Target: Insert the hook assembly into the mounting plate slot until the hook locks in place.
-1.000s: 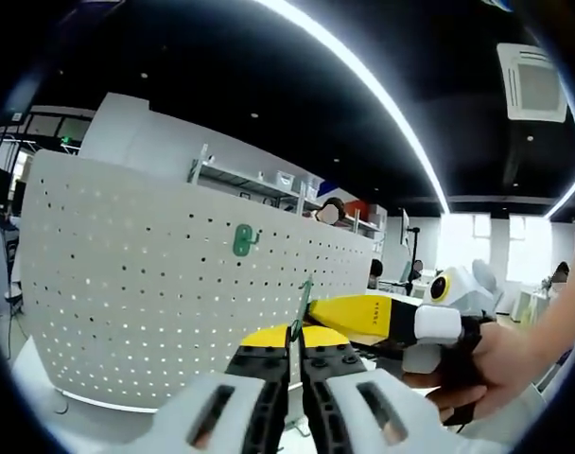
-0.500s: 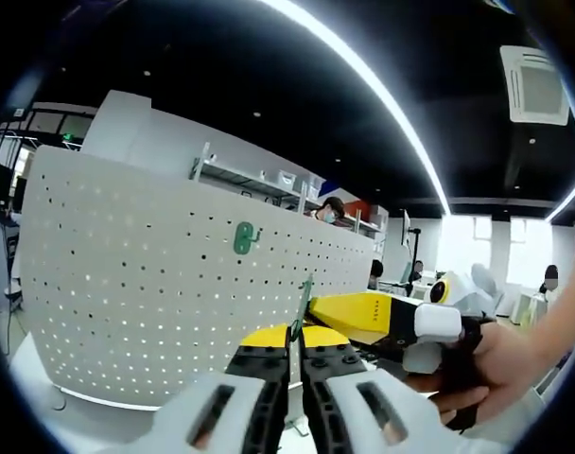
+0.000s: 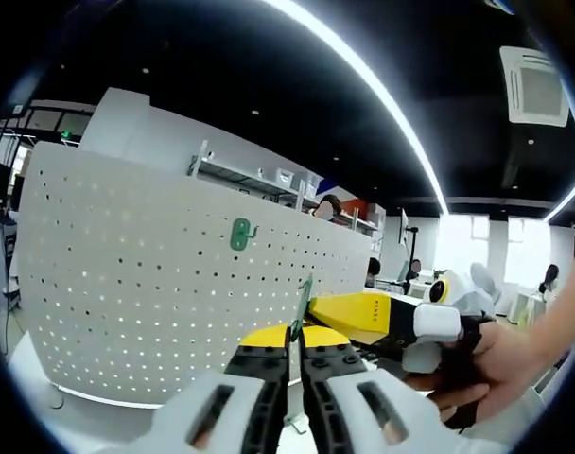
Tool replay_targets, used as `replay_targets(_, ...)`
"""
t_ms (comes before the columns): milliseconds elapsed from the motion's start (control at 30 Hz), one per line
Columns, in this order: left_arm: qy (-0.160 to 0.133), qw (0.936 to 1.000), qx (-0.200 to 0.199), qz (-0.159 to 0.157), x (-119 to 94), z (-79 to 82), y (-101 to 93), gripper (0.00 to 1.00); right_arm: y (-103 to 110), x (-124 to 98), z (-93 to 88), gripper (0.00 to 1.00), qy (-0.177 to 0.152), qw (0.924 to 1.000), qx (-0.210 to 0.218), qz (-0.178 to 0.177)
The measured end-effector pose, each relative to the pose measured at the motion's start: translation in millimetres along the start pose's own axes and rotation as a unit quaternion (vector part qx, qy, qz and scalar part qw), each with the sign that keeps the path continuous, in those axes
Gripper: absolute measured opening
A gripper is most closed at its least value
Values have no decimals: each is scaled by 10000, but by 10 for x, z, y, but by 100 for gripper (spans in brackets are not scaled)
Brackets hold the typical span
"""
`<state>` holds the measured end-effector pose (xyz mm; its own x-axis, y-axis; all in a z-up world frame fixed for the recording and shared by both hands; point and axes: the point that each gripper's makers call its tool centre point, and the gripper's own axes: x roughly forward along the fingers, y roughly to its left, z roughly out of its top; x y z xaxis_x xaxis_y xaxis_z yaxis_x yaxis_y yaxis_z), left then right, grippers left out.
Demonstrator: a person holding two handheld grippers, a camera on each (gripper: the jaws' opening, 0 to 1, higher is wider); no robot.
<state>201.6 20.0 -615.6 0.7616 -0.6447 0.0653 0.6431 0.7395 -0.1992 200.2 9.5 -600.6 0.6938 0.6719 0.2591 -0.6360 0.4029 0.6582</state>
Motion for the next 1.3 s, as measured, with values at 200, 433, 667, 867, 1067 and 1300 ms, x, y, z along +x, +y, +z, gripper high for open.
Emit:
replay_targets(200,153,9991,357,-184,14,-5,-8,6,12,5,10,0,-14,10000,32,24)
replay_targets(433,519,9970,476,-320,46,-101,69,45,-21,-14,94,1,-120,9999,45,-9)
replay_targets(667,684,9946,604,-494,84,-166,18,72,-41,-40,110,1,-139,9999,56,-54)
replay_targets(867,819,9921,739,-589,79,-248,-21,85,-49,-51,127,1,-158,9998,71,-52)
replay_targets(1067,886,9911,805,-588,68,-283,-5,86,-42,-51,159,1,-106,9990,-386,-178)
replay_targets(1300,898,9920,720,-513,60,-288,37,84,-60,-27,141,1,654,9474,-3009,-867)
